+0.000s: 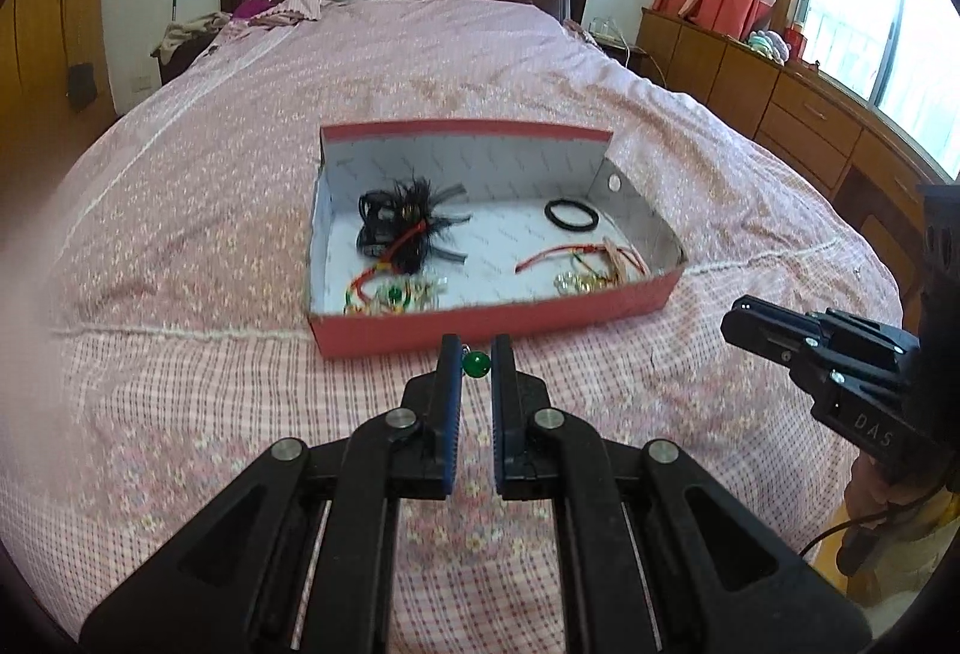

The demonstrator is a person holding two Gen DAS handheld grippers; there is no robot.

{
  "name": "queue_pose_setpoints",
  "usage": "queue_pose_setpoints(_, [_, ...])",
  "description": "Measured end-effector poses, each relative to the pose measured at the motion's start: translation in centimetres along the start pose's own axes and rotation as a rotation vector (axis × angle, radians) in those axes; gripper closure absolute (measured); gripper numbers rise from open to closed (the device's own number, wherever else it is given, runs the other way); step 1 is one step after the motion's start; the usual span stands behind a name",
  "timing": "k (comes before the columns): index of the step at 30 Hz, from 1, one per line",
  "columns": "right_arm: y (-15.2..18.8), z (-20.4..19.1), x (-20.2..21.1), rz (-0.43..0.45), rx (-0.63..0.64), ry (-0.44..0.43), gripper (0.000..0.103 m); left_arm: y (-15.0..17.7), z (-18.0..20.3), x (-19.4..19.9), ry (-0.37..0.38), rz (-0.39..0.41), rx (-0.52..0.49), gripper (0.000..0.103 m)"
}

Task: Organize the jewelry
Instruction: 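Carry both charms into the shoebox with both tools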

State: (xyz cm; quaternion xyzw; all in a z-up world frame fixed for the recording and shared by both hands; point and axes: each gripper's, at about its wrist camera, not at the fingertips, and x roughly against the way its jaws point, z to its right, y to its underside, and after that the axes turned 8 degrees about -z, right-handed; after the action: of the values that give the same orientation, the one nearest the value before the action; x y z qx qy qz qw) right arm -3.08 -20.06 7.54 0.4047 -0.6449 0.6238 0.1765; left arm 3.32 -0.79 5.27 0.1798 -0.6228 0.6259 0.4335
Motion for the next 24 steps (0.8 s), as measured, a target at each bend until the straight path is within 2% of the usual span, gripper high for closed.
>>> queue_pose_setpoints(14, [-4.4, 1.5, -2.2, 0.027, -0.013, 0.033, 0.087, -4.5, -0.1, -2.8, -0.025, 0.032, 0.007, 0.103])
queue_pose_setpoints(24, [-6.6, 2.7, -5.8, -0.001, -0.029, 0.048, 0.087, -5.8, -1.1, -6.7, -0.042, -0.006, 0.052, 0.102])
